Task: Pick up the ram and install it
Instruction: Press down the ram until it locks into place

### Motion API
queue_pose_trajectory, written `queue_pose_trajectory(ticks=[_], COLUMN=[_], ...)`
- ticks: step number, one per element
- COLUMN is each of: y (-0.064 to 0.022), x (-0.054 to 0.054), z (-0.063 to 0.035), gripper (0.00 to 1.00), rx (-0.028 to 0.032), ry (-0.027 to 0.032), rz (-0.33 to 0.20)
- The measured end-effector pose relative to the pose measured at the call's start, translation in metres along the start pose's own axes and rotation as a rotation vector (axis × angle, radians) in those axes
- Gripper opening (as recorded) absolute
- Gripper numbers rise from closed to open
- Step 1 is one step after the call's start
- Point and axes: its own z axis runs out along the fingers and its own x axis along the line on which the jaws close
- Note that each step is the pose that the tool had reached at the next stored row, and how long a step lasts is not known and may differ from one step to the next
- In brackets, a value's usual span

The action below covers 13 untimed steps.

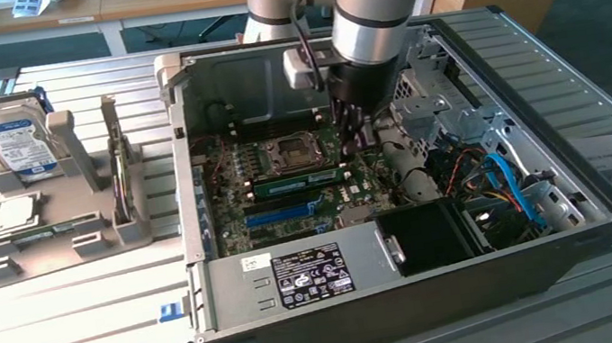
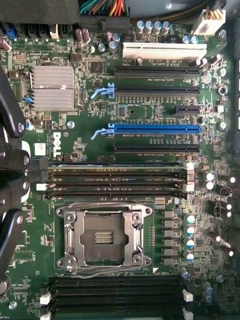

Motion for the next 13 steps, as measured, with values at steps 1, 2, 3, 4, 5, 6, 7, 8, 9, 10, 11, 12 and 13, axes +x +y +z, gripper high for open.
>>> queue_pose_trajectory(ticks=[1, 2, 3, 4, 5, 6, 7, 8, 9, 10, 11, 12, 13], y=[0.0002, 0.0004, 0.0007, 0.0009, 0.0012, 0.0014, 0.0015, 0.0016, 0.0015, 0.0016, 0.0016, 0.0015, 0.0015], x=[0.0, 0.0, 0.0, 0.0, 0.0001, 0.0001, 0.0001, 0.0001, 0.0001, 0.0001, 0.0001, 0.0, 0.0], z=[0.0007, 0.0013, 0.0019, 0.0025, 0.0031, 0.0034, 0.0036, 0.0037, 0.0037, 0.0037, 0.0039, 0.0044, 0.0049], gripper=[0.1, 0.1, 0.1, 0.1, 0.1, 0.1, 0.1, 0.1, 0.1, 0.1, 0.1, 0.1, 0.1], rx=[0.0, 0.0001, 0.0001, 0.0001, 0.0001, 0.0001, 0.0001, 0.0, 0.0, 0.0001, 0.0001, 0.0003, 0.0002], ry=[0.0, 0.0, -0.0001, 0.0, 0.0, 0.0, 0.0003, 0.0003, 0.0003, 0.0002, 0.0, -0.0004, -0.0004], rz=[0.0, 0.0, 0.0, 0.0, 0.0, 0.0, 0.0, 0.0, 0.0, 0.0, 0.0, 0.0, 0.0])
